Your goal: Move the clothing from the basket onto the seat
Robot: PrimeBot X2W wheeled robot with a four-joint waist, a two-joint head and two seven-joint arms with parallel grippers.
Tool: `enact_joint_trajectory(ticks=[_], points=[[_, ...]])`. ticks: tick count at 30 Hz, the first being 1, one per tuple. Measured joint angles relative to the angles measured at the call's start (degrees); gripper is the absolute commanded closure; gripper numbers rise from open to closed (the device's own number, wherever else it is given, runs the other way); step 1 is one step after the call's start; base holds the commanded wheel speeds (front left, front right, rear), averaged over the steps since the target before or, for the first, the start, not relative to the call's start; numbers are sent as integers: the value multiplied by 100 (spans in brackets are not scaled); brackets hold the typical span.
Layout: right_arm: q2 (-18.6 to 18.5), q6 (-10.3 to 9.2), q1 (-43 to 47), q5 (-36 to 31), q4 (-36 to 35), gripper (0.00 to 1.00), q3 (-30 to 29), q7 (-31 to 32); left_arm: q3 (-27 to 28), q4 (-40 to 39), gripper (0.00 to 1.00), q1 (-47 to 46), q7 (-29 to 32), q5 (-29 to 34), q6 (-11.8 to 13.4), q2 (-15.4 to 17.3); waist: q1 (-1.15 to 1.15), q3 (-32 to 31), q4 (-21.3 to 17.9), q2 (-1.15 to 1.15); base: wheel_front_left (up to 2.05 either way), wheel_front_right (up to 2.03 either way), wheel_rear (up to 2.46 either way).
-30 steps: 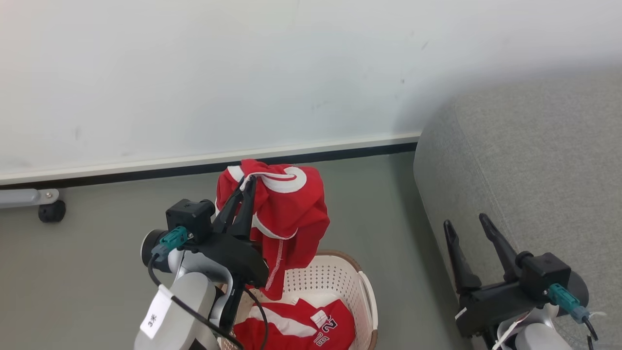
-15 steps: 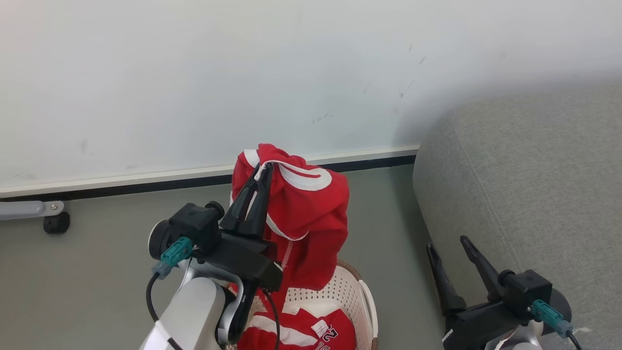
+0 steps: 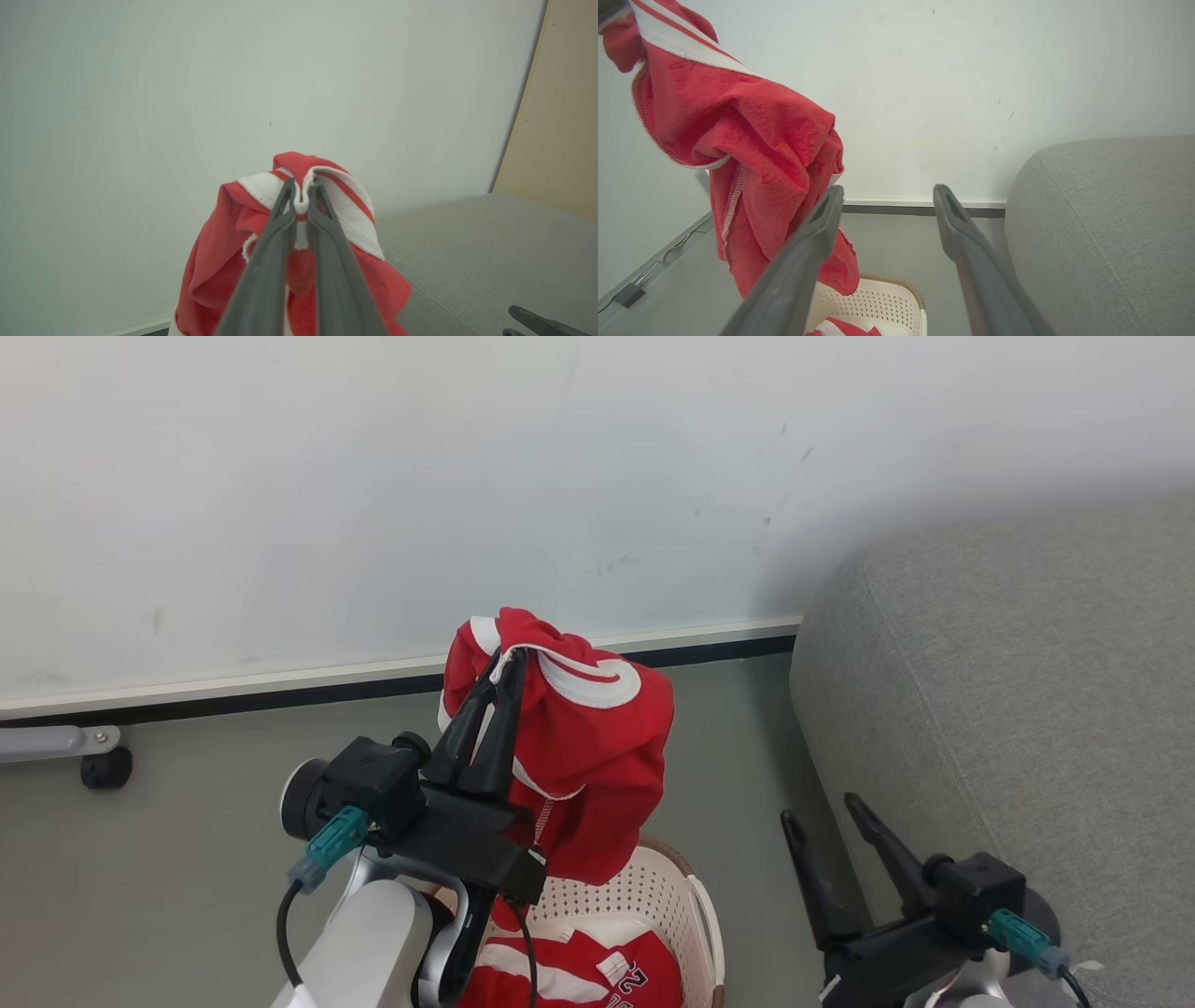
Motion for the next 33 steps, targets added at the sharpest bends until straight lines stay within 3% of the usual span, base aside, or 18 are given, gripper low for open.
enact_joint_trajectory(ticks=[8,16,28,29,31,33], points=[[158,170,-300,-3,-64,0,254,94,-133,-136,100,9,127,15,41,-8,0,18,47,0,0,0,0],[408,489,-826,-47,64,0,738,269,-311,-220,100,-2,250,124,16,-38,0,43,172,0,0,0,0],[556,653,-1606,-60,746,0,1126,487,-558,-548,100,-14,349,157,-8,-65,0,94,309,1,0,0,0],[564,656,-1663,-60,829,10,1150,491,-593,-583,100,-14,349,158,-8,-69,0,100,316,0,0,0,0],[577,659,-1749,-53,951,100,1174,491,-636,-617,100,-13,353,163,-8,-82,0,109,330,0,0,0,0],[586,677,-1818,-33,1063,100,1198,491,-656,-648,100,-13,383,163,-9,-89,0,118,343,0,0,0,0]])
